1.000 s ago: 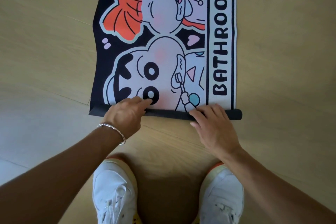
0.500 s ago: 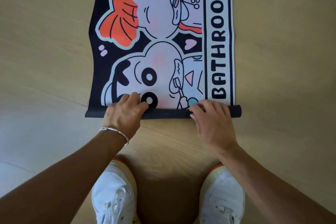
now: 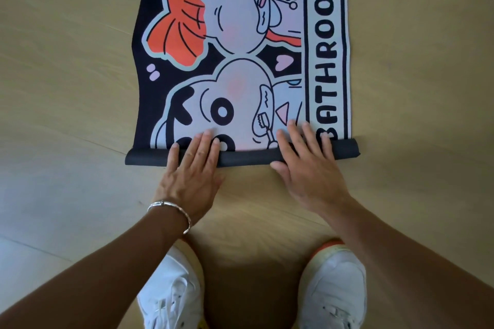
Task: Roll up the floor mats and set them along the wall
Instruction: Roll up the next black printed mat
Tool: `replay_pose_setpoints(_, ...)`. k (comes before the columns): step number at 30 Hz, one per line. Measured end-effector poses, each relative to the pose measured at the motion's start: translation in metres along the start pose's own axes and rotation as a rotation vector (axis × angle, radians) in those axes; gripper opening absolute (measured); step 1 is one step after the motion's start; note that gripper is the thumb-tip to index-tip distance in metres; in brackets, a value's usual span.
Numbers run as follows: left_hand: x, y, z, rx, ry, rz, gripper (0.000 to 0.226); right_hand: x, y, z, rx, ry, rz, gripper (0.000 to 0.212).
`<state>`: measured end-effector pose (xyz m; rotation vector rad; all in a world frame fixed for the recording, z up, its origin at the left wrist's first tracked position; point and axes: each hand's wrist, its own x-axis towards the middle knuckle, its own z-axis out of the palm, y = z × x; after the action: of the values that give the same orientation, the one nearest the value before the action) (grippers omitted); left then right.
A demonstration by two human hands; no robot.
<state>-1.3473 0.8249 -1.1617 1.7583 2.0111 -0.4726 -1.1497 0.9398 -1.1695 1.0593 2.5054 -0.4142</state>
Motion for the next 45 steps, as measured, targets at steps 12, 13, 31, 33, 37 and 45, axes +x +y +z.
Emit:
replay_pose_setpoints(12, 0.051, -0.012, -0.029, -0.130, 0.055, -0.191, 0.061, 0.017, -0.012, -0.018, 0.103, 0.229, -0.020, 0.048)
replay_pose_setpoints(13, 0.050, -0.011, -0.029, -0.120, 0.060, -0.203, 0.061, 0.013, -0.011, -0.014, 0.061, 0.208, -0.047, 0.049)
replay_pose_setpoints(31, 0.007, 0.000, -0.042, -0.073, -0.072, 0.233, 0.053, -0.016, -0.010, -0.024, 0.167, -0.052, -0.108, 0.043)
replay_pose_setpoints(33, -0.002, 0.005, -0.039, -0.094, -0.138, 0.238, 0.055, -0.029, -0.017, -0.018, 0.116, -0.084, -0.100, 0.046)
replay_pose_setpoints(37, -0.002, 0.004, -0.032, -0.122, -0.146, 0.151, 0.058, -0.051, -0.032, -0.001, 0.079, -0.019, 0.015, 0.066)
replay_pose_setpoints(45, -0.020, 0.013, -0.003, -0.113, 0.293, 0.167, 0.067, -0.005, -0.024, -0.003, 0.016, -0.019, -0.011, 0.065)
